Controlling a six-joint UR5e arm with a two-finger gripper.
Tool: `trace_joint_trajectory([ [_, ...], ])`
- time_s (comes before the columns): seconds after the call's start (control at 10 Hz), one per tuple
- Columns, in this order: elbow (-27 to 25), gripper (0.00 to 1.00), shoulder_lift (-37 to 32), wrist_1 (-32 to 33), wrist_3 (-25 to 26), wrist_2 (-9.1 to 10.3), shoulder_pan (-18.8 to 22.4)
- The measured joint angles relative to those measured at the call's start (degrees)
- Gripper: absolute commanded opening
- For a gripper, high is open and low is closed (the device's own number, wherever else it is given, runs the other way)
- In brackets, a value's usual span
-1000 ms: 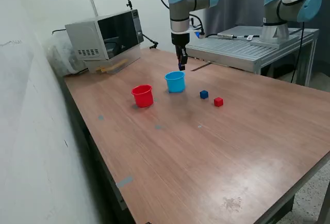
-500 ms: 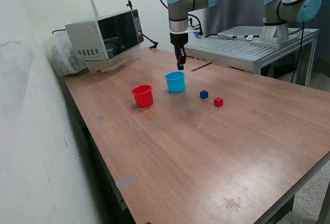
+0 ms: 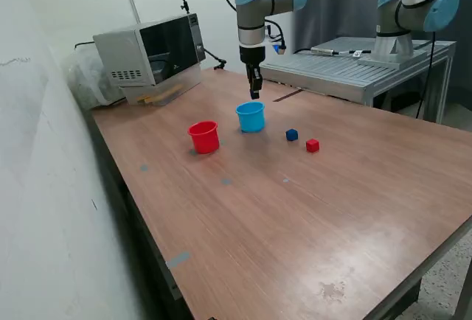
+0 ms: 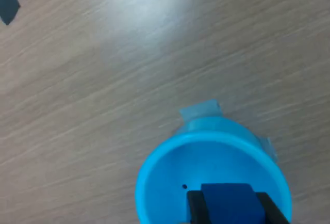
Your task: Place red objects in the red bin, and blue objects in the blue bin.
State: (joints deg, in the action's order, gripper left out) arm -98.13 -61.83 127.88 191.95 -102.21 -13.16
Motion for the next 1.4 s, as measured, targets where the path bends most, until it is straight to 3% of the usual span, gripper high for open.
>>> trace_joint_trajectory([
  [0.2, 0.1, 0.00, 0.0, 0.0, -0.1, -0.01, -0.2],
  [0.3, 0.1, 1.00, 0.0, 0.0, -0.1, -0.01, -0.3],
  [1.1, 0.0, 1.00, 0.0, -0.2, -0.2, -0.02, -0.2],
  [1.4, -0.1, 1.00, -3.4, -1.5, -0.1, 0.03, 2.0],
])
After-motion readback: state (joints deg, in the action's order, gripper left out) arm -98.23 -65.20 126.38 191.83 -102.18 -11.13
